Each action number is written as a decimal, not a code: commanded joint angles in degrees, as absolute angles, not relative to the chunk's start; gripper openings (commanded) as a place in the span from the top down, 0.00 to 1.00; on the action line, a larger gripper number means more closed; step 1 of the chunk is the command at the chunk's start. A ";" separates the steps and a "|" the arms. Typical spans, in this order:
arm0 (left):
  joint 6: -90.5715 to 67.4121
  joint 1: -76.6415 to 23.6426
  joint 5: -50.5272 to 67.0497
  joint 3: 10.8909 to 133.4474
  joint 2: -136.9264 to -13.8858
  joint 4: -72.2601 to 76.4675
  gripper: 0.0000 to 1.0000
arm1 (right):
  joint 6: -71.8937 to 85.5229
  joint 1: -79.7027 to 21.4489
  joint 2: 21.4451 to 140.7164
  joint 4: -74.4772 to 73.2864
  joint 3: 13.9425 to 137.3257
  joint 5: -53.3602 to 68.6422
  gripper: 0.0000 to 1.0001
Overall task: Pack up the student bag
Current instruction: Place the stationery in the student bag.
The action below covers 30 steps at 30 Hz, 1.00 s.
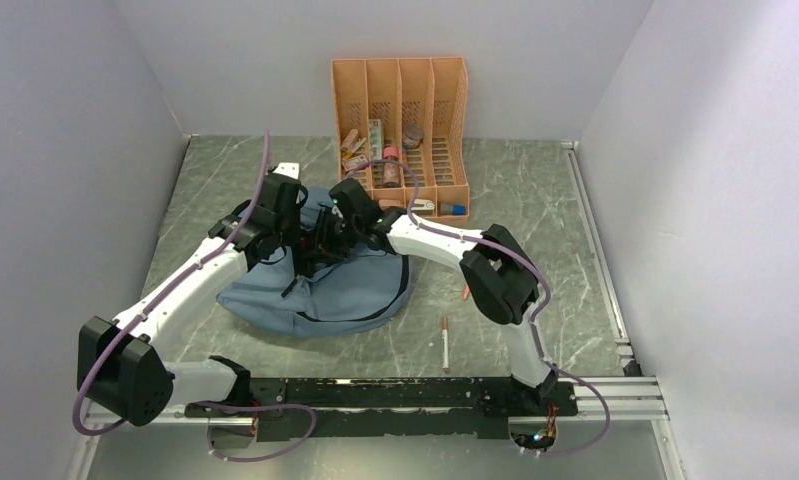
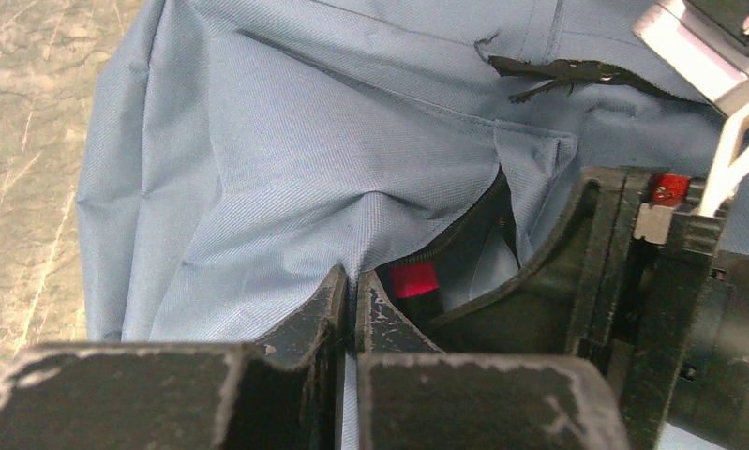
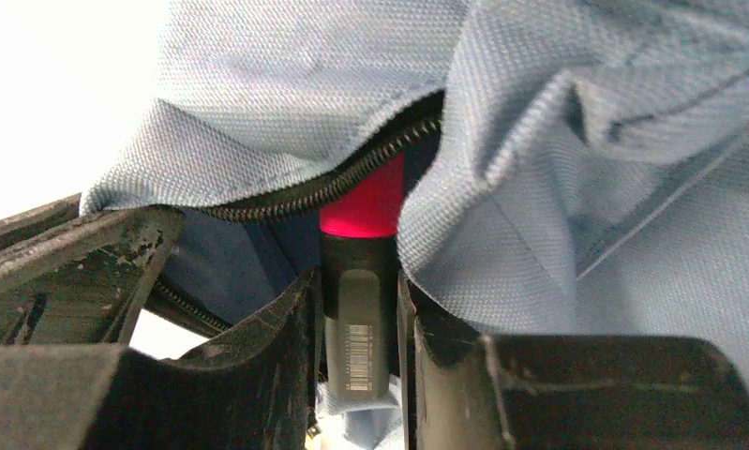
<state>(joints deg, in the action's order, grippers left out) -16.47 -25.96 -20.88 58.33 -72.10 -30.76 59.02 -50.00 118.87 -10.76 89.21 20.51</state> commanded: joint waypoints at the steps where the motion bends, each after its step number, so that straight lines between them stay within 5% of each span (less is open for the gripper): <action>1: -16.35 -25.40 -20.24 60.14 -70.31 -27.07 0.95 | 60.17 -50.54 120.30 -8.37 91.54 20.94 1.00; 12: -16.35 -25.40 -20.47 60.08 -70.22 -27.16 0.95 | 61.57 -50.76 121.64 2.35 91.40 9.67 1.00; 25: -16.48 -25.31 -22.05 60.04 -70.40 -27.53 0.95 | 55.37 -53.63 123.69 9.17 90.63 20.09 0.54; 30: -16.60 -25.23 -22.54 60.01 -70.45 -27.68 0.95 | 52.59 -53.53 121.81 7.04 89.73 18.69 0.48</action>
<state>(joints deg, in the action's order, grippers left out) -16.29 -25.67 -21.37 58.33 -71.35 -31.16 55.59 -52.93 125.45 5.10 90.63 17.52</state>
